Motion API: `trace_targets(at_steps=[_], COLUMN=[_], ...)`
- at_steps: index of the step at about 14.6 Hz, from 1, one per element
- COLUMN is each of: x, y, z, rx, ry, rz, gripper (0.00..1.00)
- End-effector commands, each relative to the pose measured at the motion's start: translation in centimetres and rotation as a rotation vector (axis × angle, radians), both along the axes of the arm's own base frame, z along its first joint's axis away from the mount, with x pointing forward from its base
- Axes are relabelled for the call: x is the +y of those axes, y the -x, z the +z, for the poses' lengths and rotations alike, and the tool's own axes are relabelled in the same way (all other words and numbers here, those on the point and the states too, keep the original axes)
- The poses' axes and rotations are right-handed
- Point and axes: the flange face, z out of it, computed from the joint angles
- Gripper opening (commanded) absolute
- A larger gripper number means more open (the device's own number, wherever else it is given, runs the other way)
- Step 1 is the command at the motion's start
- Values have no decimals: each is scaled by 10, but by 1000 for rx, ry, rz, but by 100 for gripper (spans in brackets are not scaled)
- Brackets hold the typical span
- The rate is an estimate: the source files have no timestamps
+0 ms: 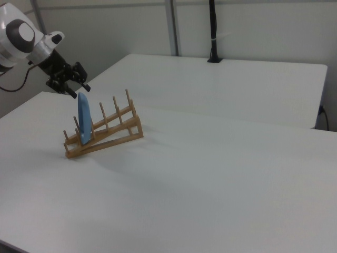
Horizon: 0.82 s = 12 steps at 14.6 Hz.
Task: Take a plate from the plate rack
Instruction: 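Move the open gripper down to the rim of the blue plate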
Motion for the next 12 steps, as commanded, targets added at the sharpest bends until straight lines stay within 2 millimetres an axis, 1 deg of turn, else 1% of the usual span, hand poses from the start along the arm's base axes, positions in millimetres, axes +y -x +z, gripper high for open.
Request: trace_targets(at_steps=[1,2,4,5,6,7,9,10,12], x=[22,22,22,23,22,21,23,24,30], y=[3,2,-2,-3,-5,-6,-6,-6,-3], z=[-16,-19,-30,-33,-40,-43,-45,-45,-46], rx=[-26,-34,-43,-50,-47,-47,-46,-47,-46], ry=[19,38,78,96,115,124,133,133,133], rz=[14,14,14,23,26,29,36,36,46], gripper=[64,60,55,51,47,44,41,37,25])
